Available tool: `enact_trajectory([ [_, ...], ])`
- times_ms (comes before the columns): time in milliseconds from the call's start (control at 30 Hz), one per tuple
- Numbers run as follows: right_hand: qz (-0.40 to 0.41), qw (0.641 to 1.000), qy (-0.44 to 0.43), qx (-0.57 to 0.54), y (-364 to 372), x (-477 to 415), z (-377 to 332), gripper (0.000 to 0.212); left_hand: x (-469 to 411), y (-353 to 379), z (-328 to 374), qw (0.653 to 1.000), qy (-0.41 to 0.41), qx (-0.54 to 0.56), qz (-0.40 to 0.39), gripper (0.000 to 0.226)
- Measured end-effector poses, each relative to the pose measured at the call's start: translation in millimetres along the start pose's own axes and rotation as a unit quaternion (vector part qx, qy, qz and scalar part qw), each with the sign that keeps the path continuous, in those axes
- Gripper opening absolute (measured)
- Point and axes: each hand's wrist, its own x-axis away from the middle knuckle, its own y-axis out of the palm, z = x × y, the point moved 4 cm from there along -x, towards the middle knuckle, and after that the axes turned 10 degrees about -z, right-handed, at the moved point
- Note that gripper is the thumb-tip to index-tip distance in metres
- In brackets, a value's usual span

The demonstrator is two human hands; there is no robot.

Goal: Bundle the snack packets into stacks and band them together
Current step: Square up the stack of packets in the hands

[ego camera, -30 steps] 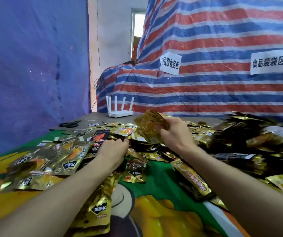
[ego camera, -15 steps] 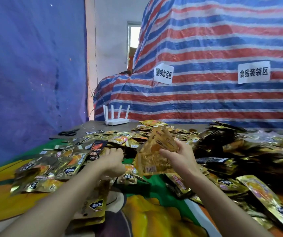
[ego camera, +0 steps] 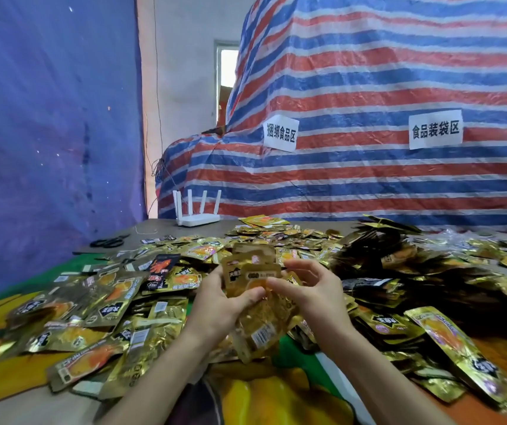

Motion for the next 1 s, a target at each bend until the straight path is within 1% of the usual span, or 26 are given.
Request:
enact_trajectory([
  [67, -0.013, 0.993, 0.087, -0.072, 6.9, 0.5, 11.2, 0.044, 3.3, -3.6, -3.3, 0.999, -0.004, 0.000, 0.035, 0.020],
  [100, -0.035, 0.987, 0.121, -0.101, 10.9, 1.2, 14.9, 0.041, 5.5, -5.2, -4.0, 0.999, -0.004, -0.002, 0.048, 0.022],
  [133, -0.061, 0.980, 0.146, -0.121, 15.0, 2.3, 16.3, 0.039, 7.4, -6.9, -5.5, 0.998, -0.006, -0.005, 0.061, 0.031],
  [200, -0.098, 0.972, 0.166, -0.136, 18.1, 2.9, 17.4, 0.046, 10.9, -10.7, -6.2, 0.996, -0.013, -0.016, 0.082, 0.049],
  [300, -0.104, 0.973, 0.143, -0.148, 11.3, 1.5, 13.4, 0.059, 14.9, -13.9, -6.2, 0.996, -0.040, -0.023, 0.074, 0.077],
  [333, -0.098, 0.973, 0.130, -0.166, 7.9, 0.5, 11.8, 0.062, 16.0, -13.5, -6.4, 0.997, -0.049, -0.034, 0.058, 0.079],
  [367, -0.093, 0.972, 0.114, -0.184, 5.3, -0.6, 10.3, 0.064, 16.7, -11.3, -8.0, 0.997, -0.056, -0.041, 0.025, 0.073],
  [400, -0.087, 0.972, 0.099, -0.195, 3.9, -0.8, 8.9, 0.065, 17.8, -6.5, -9.2, 0.998, -0.057, -0.034, -0.021, 0.060],
  [433, -0.083, 0.974, 0.082, -0.194, 3.1, -0.7, 8.6, 0.065, 20.1, -0.7, -9.5, 0.996, -0.058, -0.021, -0.066, 0.048],
  [467, -0.080, 0.977, 0.067, -0.185, 3.1, -0.2, 8.5, 0.063, 21.9, 4.2, -10.0, 0.993, -0.057, -0.016, -0.100, 0.043],
  [500, -0.077, 0.980, 0.054, -0.174, 3.7, 0.2, 8.6, 0.062, 23.0, 7.8, -10.0, 0.991, -0.056, -0.023, -0.119, 0.048],
  [533, -0.074, 0.982, 0.044, -0.168, 4.8, 1.2, 8.3, 0.061, 23.7, 10.0, -10.1, 0.990, -0.053, -0.036, -0.128, 0.059],
  [567, -0.076, 0.982, 0.036, -0.170, 5.6, 2.2, 8.3, 0.060, 24.2, 11.4, -9.7, 0.989, -0.051, -0.042, -0.129, 0.068],
  [633, -0.083, 0.981, 0.012, -0.173, 7.4, 3.8, 7.1, 0.061, 23.4, 12.5, -10.1, 0.988, -0.056, -0.008, -0.141, 0.070],
  [700, -0.089, 0.982, -0.023, -0.163, 9.6, 4.0, 5.4, 0.065, 21.8, 10.4, -10.6, 0.984, -0.075, 0.058, -0.151, 0.060],
  [733, -0.085, 0.984, -0.034, -0.155, 10.7, 3.9, 5.1, 0.067, 20.6, 8.0, -9.7, 0.984, -0.077, 0.072, -0.145, 0.054],
  [800, -0.075, 0.988, -0.048, -0.125, 12.8, 4.2, 3.9, 0.070, 18.0, 1.9, -8.1, 0.990, -0.057, 0.060, -0.117, 0.043],
  [833, -0.075, 0.989, -0.055, -0.118, 13.7, 4.6, 4.1, 0.068, 17.6, -0.2, -7.3, 0.993, -0.046, 0.044, -0.103, 0.040],
  [900, -0.088, 0.986, -0.072, -0.121, 16.9, 6.5, 3.9, 0.057, 18.6, 0.4, -6.8, 0.995, -0.027, 0.022, -0.093, 0.036],
  [933, -0.089, 0.984, -0.076, -0.132, 19.8, 8.1, 3.1, 0.051, 19.8, 3.0, -7.3, 0.995, -0.018, 0.026, -0.097, 0.035],
  [1000, -0.081, 0.977, -0.061, -0.188, 26.4, 9.2, 4.9, 0.044, 22.9, 12.2, -9.0, 0.992, -0.015, 0.045, -0.114, 0.041],
])
